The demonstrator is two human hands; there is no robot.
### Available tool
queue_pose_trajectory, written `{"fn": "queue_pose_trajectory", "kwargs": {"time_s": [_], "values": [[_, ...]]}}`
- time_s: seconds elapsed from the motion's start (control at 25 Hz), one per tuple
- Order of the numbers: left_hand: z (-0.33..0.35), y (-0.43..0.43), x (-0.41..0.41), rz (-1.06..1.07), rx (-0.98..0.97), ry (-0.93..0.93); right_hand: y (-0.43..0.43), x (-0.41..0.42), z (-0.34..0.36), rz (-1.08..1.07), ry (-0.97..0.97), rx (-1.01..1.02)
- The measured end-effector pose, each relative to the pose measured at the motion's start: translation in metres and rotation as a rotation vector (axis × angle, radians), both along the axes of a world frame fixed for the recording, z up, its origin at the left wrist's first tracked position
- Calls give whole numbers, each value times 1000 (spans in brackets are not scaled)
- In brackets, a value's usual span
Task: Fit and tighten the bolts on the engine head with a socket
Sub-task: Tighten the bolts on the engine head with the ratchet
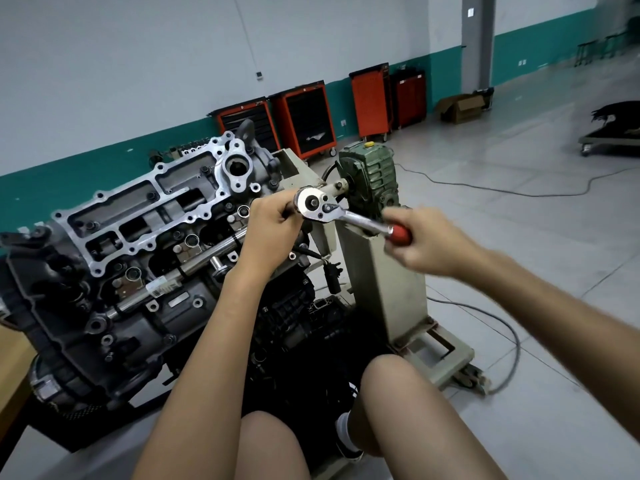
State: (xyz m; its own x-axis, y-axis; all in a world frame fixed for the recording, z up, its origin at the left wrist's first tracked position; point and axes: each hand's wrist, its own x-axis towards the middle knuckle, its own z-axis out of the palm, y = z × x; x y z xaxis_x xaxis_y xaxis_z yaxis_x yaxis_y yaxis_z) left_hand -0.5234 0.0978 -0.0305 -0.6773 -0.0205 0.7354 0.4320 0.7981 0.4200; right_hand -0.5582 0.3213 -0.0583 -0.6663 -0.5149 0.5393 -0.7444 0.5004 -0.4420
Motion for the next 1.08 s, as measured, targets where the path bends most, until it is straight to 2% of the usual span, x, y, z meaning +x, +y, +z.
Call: {"fn": "queue_pose_trajectory", "kwargs": {"time_s": [0.12, 0.2, 0.28, 0.4, 0.6, 0.68, 0.72, 0.8, 1.0, 1.08], "values": [[-4, 1, -2, 5, 33, 10, -42, 63, -51, 67, -324, -387], [-4, 1, -5, -2, 50, 26, -87, 102, -67, 150, -614, -648], [-1, 1, -4, -12, 49, 32, -114, 122, -70, 256, -798, -785], [0, -2, -3, -10, 33, 1, -78, 93, -65, 161, -602, -561], [2, 3, -1, 4, -47, -9, 6, -11, 1, 84, -9, 83], [3, 6, 0, 1, -52, 8, 11, -25, 17, 35, 127, 110], [3, 5, 0, 2, -47, 18, 8, -21, 12, 12, 106, 80], [-1, 5, 0, 7, -36, 41, -6, 7, -18, 24, -85, -78], [-5, 5, -3, 24, -1, 34, -94, 103, -73, 180, -671, -718], [-5, 1, -4, 34, -1, 36, -114, 120, -73, 271, -809, -816]]}}
